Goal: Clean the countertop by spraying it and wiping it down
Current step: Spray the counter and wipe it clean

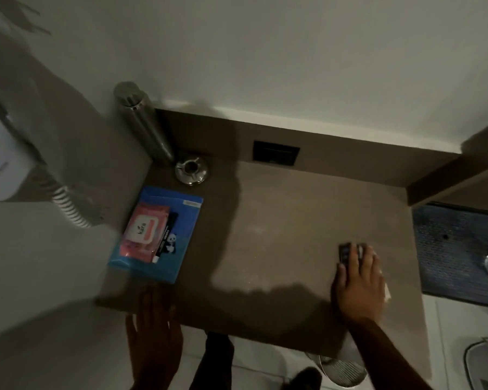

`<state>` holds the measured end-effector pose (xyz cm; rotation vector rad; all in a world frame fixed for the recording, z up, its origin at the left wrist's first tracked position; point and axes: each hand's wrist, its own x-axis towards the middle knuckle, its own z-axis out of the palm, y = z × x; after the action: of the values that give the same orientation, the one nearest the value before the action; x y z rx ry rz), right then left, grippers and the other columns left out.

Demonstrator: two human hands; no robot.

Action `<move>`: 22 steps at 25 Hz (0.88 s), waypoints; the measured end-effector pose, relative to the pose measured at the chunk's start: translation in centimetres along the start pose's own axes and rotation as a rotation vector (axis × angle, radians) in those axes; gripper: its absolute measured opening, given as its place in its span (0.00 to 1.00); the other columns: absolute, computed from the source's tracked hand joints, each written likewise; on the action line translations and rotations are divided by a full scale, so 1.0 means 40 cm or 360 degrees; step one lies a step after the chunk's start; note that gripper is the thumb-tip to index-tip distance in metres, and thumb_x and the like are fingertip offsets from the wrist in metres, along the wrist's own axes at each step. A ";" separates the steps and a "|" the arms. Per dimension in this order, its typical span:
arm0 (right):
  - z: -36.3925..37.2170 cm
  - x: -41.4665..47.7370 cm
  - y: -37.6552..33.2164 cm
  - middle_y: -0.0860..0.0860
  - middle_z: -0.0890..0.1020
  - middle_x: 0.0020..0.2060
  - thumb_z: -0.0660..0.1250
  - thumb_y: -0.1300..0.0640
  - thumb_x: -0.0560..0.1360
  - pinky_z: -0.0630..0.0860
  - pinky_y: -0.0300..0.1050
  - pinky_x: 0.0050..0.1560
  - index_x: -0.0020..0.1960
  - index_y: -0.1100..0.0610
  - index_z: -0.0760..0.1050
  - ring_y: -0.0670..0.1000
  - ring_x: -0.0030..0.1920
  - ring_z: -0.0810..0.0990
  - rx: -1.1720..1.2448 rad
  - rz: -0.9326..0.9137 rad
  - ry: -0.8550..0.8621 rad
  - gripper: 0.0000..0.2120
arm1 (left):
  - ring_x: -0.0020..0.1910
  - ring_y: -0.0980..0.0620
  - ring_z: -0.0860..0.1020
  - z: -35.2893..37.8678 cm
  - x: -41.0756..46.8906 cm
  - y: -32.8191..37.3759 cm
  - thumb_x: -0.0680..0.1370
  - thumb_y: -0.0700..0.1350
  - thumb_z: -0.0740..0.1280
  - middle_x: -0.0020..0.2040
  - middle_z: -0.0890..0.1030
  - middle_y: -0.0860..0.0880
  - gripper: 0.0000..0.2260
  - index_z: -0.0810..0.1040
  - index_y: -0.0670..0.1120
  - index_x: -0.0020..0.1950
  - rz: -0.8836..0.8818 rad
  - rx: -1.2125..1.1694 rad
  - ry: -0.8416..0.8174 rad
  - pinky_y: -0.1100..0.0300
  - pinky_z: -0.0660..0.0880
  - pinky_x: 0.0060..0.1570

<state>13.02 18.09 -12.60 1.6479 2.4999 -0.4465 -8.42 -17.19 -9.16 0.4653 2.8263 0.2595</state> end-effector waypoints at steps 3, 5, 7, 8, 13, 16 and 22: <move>0.038 0.108 -0.353 0.58 0.52 0.85 0.49 0.48 0.87 0.51 0.59 0.83 0.86 0.52 0.52 0.61 0.85 0.50 -0.0072 -0.0276 0.0036 0.28 | 0.74 0.35 0.69 0.025 0.067 -0.071 0.81 0.52 0.52 0.76 0.69 0.35 0.29 0.64 0.39 0.79 0.0070 0.0020 0.0076 0.33 0.65 0.69; 0.112 0.060 -0.544 0.57 0.55 0.85 0.52 0.49 0.86 0.52 0.60 0.83 0.85 0.51 0.56 0.60 0.84 0.53 -0.0079 -0.0737 -0.0044 0.27 | 0.71 0.32 0.73 0.045 0.095 -0.117 0.82 0.49 0.55 0.75 0.69 0.32 0.28 0.64 0.36 0.78 0.0088 0.0102 0.0172 0.33 0.68 0.65; 0.202 -0.097 -0.613 0.55 0.57 0.85 0.51 0.46 0.87 0.52 0.61 0.82 0.85 0.48 0.55 0.59 0.84 0.54 -0.0107 -0.1104 -0.0049 0.27 | 0.69 0.31 0.74 0.045 0.117 -0.152 0.82 0.48 0.56 0.76 0.67 0.32 0.28 0.61 0.36 0.79 0.0050 0.0111 0.0189 0.33 0.68 0.64; 0.242 -0.198 -0.596 0.53 0.56 0.85 0.50 0.44 0.87 0.53 0.60 0.81 0.85 0.46 0.53 0.58 0.84 0.54 -0.0111 -0.1186 -0.0080 0.27 | 0.70 0.30 0.73 0.040 0.123 -0.162 0.82 0.48 0.56 0.77 0.65 0.32 0.28 0.59 0.36 0.79 0.0032 0.0106 0.0203 0.34 0.68 0.64; 0.180 -0.273 -0.268 0.47 0.59 0.84 0.51 0.41 0.86 0.67 0.61 0.75 0.83 0.39 0.57 0.56 0.81 0.66 -0.0104 -0.0967 -0.0253 0.25 | 0.77 0.31 0.62 0.016 0.141 -0.154 0.84 0.53 0.50 0.82 0.52 0.35 0.30 0.51 0.39 0.82 0.0024 0.0126 -0.0023 0.33 0.61 0.69; 0.065 -0.001 -0.149 0.54 0.57 0.84 0.50 0.43 0.85 0.66 0.66 0.76 0.85 0.46 0.55 0.61 0.83 0.59 -0.0061 -0.0225 0.0018 0.29 | 0.77 0.32 0.61 0.016 0.140 -0.138 0.83 0.56 0.52 0.82 0.50 0.36 0.33 0.50 0.38 0.82 -0.0032 0.0196 -0.0065 0.33 0.61 0.69; 0.122 0.246 -0.597 0.57 0.56 0.84 0.53 0.49 0.86 0.56 0.62 0.83 0.85 0.52 0.56 0.60 0.84 0.54 -0.0026 -0.0500 0.0143 0.28 | 0.73 0.29 0.68 0.035 0.150 -0.115 0.83 0.58 0.58 0.78 0.60 0.30 0.34 0.57 0.34 0.79 -0.0155 0.0155 -0.0163 0.34 0.69 0.64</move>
<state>-13.06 16.53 -15.41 1.2983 2.8325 -0.3871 -14.85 -19.28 -12.85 0.3490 2.7602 0.0766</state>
